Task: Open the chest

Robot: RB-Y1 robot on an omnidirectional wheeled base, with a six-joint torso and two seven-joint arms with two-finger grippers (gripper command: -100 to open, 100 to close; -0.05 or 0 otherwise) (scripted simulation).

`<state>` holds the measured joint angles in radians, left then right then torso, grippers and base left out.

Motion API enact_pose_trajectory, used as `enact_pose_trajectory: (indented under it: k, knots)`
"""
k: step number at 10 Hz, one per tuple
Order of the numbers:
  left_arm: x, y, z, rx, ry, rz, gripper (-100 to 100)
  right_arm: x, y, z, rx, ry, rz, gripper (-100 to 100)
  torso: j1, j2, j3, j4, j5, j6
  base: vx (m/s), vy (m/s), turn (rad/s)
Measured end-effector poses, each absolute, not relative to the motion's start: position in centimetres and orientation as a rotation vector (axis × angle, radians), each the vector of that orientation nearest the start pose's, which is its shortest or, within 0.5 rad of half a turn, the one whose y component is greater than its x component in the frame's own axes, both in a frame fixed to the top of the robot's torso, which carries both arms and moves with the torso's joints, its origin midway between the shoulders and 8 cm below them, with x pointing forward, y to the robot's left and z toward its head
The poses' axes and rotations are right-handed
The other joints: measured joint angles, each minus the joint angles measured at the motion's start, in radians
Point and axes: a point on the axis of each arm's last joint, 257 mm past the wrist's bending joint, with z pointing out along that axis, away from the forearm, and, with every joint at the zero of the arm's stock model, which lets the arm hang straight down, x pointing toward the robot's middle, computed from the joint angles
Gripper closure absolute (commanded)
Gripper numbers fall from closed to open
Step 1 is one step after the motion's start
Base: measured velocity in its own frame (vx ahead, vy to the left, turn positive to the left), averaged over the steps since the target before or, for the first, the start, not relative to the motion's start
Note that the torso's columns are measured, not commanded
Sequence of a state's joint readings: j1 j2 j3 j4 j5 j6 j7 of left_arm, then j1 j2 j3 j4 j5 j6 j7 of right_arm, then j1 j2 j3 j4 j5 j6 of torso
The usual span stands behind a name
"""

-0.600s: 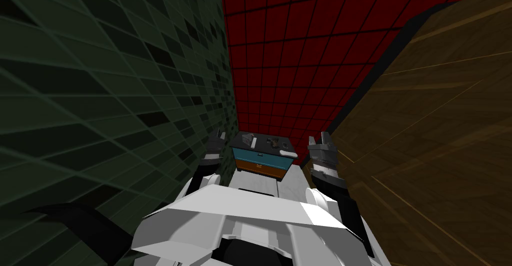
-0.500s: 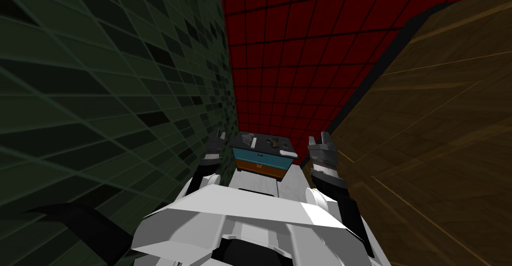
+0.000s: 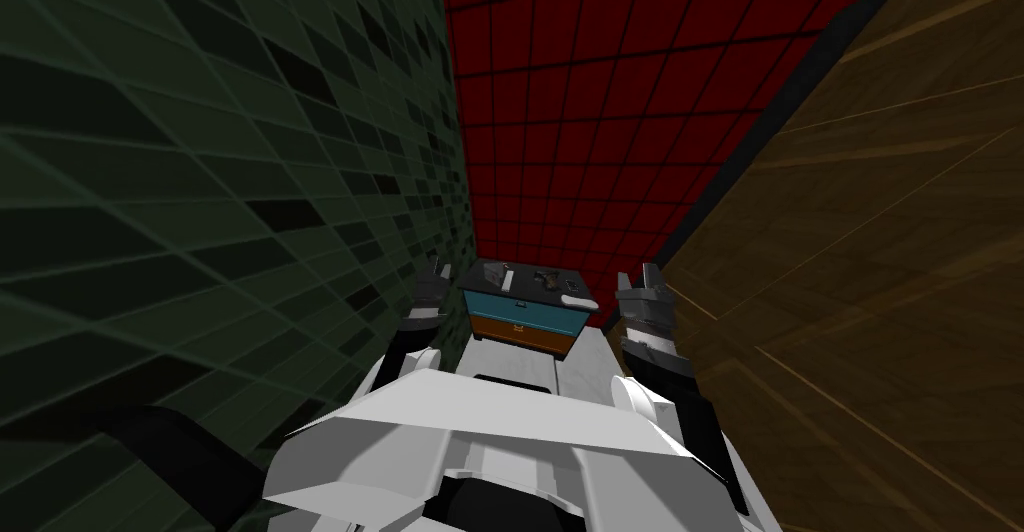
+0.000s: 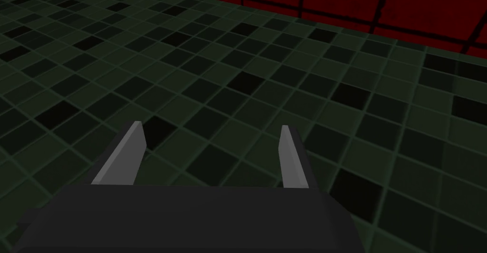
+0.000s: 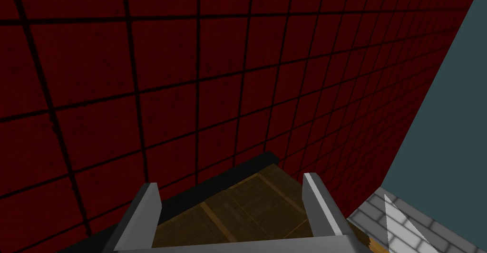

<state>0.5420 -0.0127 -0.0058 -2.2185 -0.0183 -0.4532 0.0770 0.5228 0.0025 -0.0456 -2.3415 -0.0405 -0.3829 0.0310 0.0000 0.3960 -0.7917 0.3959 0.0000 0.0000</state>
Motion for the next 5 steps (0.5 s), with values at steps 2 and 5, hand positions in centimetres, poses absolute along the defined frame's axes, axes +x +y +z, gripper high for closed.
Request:
enact_pose_trajectory:
  k: [2, 5]
  knots:
    - [35.81, 28.61, -2.69, -0.809, 0.686, -1.315, 0, 34.52, -30.24, 2.3, 0.727, 0.643, 1.229, 0, 0.0, 0.148, -0.295, 0.148, 0.0, 0.0, 0.0, 0.0, 0.0]
    - [35.98, 28.41, -3.16, -0.796, 0.712, -1.315, -100, 34.53, -30.24, 2.28, 0.727, 0.643, 1.229, 0, 0.0, 0.329, -0.659, 0.328, 0.0, 0.0, 0.011, -0.012, -0.015]
